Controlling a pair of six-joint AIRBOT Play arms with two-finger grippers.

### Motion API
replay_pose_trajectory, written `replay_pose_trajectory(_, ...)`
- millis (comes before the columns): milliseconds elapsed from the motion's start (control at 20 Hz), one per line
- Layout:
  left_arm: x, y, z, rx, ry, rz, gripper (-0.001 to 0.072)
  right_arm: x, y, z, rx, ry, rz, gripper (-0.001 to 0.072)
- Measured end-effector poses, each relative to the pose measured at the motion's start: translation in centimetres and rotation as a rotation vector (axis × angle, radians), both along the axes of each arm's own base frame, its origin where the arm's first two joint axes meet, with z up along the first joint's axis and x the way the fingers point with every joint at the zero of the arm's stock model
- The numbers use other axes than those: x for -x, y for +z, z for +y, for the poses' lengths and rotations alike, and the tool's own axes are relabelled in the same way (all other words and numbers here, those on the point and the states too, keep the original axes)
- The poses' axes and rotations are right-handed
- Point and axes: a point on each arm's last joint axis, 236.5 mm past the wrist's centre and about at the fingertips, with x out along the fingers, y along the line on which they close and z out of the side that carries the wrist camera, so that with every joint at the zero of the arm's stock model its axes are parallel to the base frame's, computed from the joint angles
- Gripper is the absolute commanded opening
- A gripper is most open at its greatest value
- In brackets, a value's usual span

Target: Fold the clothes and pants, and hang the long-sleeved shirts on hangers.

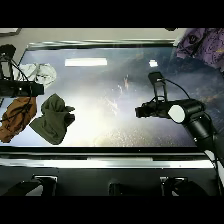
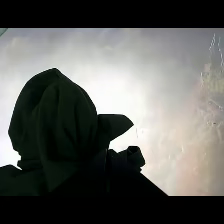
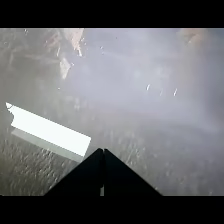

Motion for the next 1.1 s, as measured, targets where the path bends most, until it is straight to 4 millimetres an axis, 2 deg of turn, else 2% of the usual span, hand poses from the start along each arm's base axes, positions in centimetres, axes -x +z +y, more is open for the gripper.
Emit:
replay_pose_trajectory(1000, -0.02, -0.04, 0.00, 0.000, 0.000, 0.001, 0.0022, -0.11, 0.09, 0.06, -0.004, -0.001, -0.005, 0.0031)
replay_pose_trajectory(1050, -0.02, -0.04, 0.00, 0.000, 0.000, 0.001, 0.0211, -0.12, 0.10, 0.06, -0.004, -0.001, -0.006, 0.0031)
replay_pose_trajectory(1100, -0.04, -0.10, 0.00, 0.000, 0.000, 0.002, 0.0720, -0.14, 0.11, 0.07, -0.004, -0.001, -0.007, 0.0031)
